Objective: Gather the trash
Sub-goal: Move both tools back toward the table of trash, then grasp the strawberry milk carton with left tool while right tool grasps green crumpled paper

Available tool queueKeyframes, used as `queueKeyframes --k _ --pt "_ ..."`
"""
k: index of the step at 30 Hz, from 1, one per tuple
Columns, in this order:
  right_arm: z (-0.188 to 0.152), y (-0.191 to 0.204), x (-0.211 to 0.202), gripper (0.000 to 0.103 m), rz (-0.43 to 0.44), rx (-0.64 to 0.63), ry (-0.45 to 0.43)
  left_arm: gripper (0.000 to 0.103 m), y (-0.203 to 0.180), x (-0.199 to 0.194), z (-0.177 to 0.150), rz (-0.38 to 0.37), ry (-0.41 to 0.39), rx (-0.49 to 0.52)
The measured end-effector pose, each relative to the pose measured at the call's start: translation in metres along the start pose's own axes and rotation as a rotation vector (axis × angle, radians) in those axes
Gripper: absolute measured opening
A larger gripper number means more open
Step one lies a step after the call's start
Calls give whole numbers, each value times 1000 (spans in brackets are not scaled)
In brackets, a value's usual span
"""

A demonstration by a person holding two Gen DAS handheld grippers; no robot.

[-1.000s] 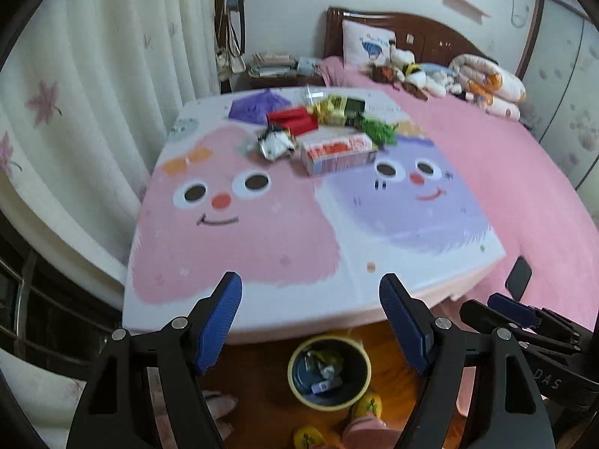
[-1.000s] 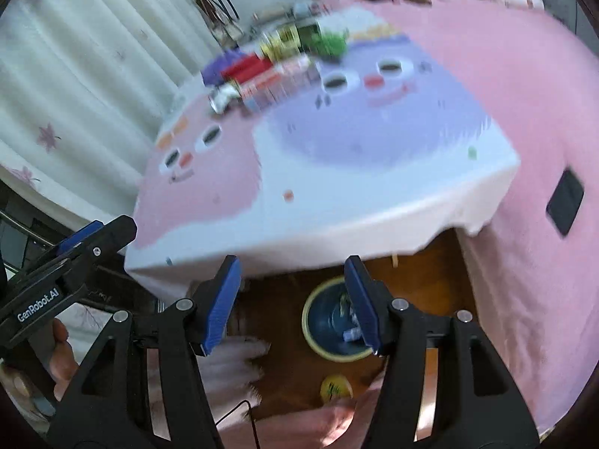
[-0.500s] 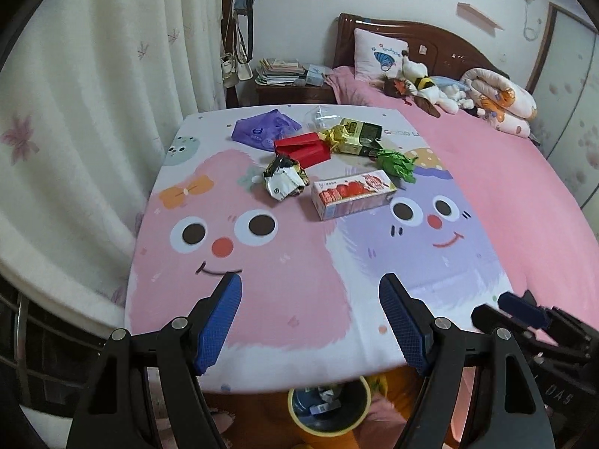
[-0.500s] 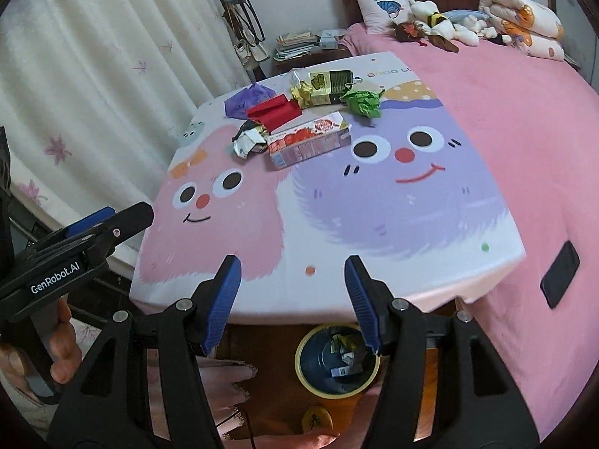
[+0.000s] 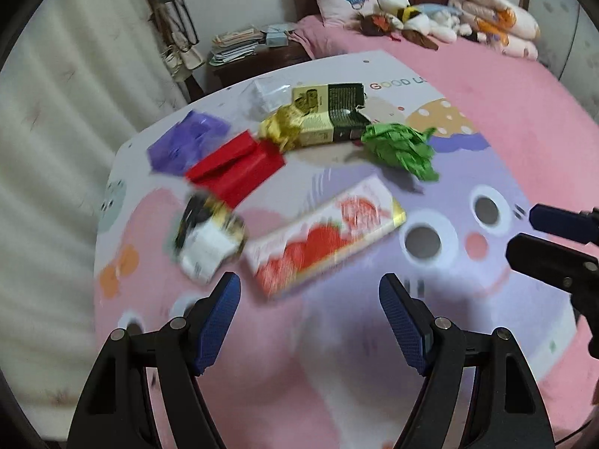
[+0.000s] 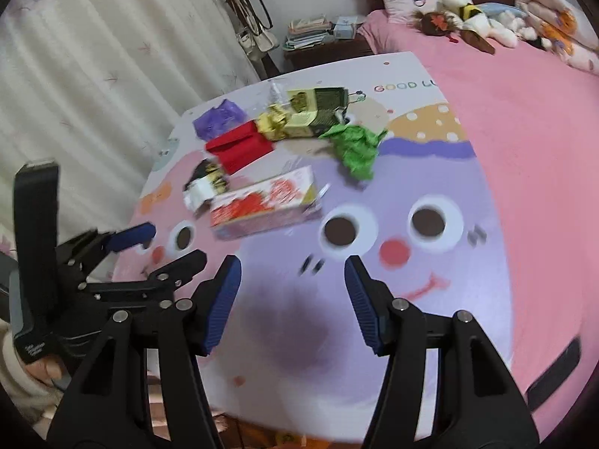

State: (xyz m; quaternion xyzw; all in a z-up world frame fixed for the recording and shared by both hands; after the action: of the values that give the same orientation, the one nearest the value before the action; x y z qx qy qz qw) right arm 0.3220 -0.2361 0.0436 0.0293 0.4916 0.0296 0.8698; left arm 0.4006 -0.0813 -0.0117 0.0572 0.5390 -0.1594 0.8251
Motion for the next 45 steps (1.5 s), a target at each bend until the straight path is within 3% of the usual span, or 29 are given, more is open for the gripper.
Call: queueKeyframes --k 8,12,19,29,33,36,40,45 --pt "61 -45 70 55 23 -39 50 78 -12 76 43 -16 123 19" --pt "83 -57 105 55 43 -33 83 80 -12 84 53 -55 106 -1" --pt "103 -53 147 55 86 -38 133 83 5 91 54 -129 152 -149" --pt "110 -35 181 57 118 -74 172 83 -5 89 40 -169 227 -36" --pt "110 -32 183 57 133 -87 157 83 -18 99 29 -98 283 82" --pt "109 -33 183 56 129 -102 159 83 -24 107 23 -48 298 117" --pt "106 -34 183 41 127 -117 159 74 -26 117 24 -1 277 74" --pt "101 -39 178 33 138 -109 158 56 -28 119 23 9 249 -18"
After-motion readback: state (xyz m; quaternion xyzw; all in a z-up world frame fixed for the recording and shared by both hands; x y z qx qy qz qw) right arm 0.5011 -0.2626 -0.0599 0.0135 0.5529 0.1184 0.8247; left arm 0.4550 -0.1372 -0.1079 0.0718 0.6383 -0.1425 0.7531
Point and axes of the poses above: each gripper's, at about its wrist camera, not at the fingertips, and x roughly the way its jaws point, y to its left, z to its top, the point moved 3 cm from there along x, roughly the way its jaws point, and after that the axes turned 13 degrees about -z, right-handed, at the moved point
